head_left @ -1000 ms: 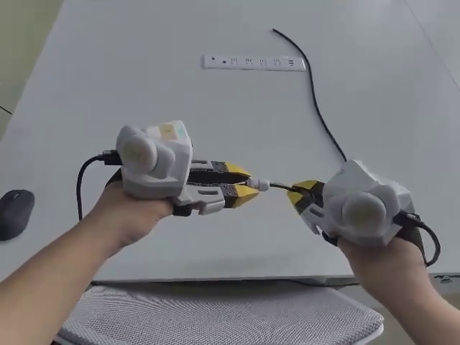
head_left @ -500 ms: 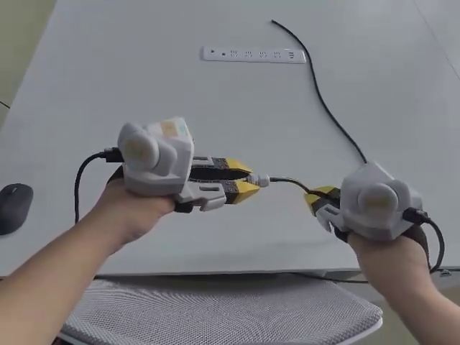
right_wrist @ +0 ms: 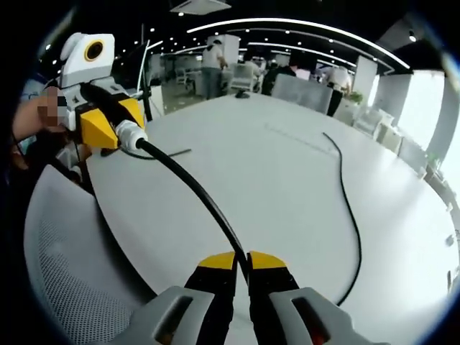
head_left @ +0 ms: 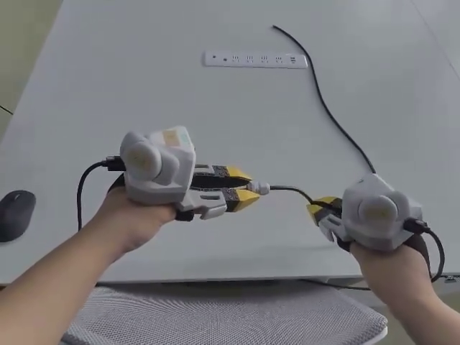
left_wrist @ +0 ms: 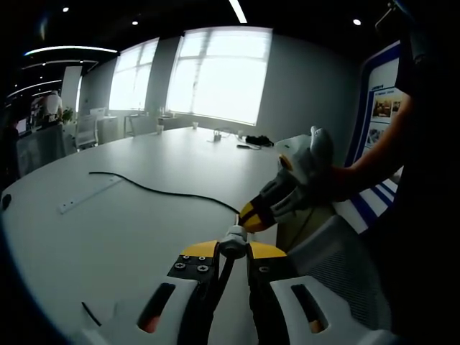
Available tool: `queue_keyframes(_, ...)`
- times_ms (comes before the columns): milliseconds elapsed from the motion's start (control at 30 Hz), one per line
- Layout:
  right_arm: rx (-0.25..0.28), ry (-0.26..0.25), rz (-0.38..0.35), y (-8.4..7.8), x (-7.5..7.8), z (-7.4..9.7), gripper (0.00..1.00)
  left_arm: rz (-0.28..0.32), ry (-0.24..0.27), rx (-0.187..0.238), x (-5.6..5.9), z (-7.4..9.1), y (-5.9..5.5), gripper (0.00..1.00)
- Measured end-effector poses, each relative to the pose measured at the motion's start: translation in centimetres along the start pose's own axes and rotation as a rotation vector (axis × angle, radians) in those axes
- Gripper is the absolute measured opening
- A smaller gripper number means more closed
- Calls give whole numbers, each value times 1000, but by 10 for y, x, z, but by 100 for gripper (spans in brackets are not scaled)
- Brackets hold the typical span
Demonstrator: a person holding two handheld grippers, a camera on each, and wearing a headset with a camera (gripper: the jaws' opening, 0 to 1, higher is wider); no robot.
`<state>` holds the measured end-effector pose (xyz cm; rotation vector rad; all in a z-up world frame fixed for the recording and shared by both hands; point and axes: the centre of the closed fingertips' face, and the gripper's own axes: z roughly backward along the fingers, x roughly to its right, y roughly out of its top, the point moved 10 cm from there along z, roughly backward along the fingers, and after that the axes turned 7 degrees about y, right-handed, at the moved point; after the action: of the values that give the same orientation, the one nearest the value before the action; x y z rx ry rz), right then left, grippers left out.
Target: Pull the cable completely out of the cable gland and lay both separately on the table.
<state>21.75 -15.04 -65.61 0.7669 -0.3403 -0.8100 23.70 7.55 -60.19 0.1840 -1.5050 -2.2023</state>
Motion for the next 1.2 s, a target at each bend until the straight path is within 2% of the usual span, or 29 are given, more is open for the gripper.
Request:
queue_keyframes(367,15,-3,115,9,1,9,1,9,14,9,-6,4,3,15)
queue_keyframes(467,17,4,152,14,-2,13,6,9,20,9,-7,5,3,15)
queue_keyframes(500,17,17,166,16,-4,15,8,10,22,9,-8,5,3,15)
queue_keyframes(567,17,11,196,24,-8,21,14,11,22,7,-8,5,2,15)
queue_keyframes(633,18,16,264,32,-13,27,15,14,19,8,-8,5,1,15)
queue_keyframes(733,26,23,307,42,-21,31,17,12,16,6,-8,4,0,15)
queue_keyframes(933,18,66,445,65,-40,28,18,11,10,4,-9,4,0,15)
queue_keyframes(1200,0,100,542,79,-53,16,16,11,11,3,-8,4,0,15)
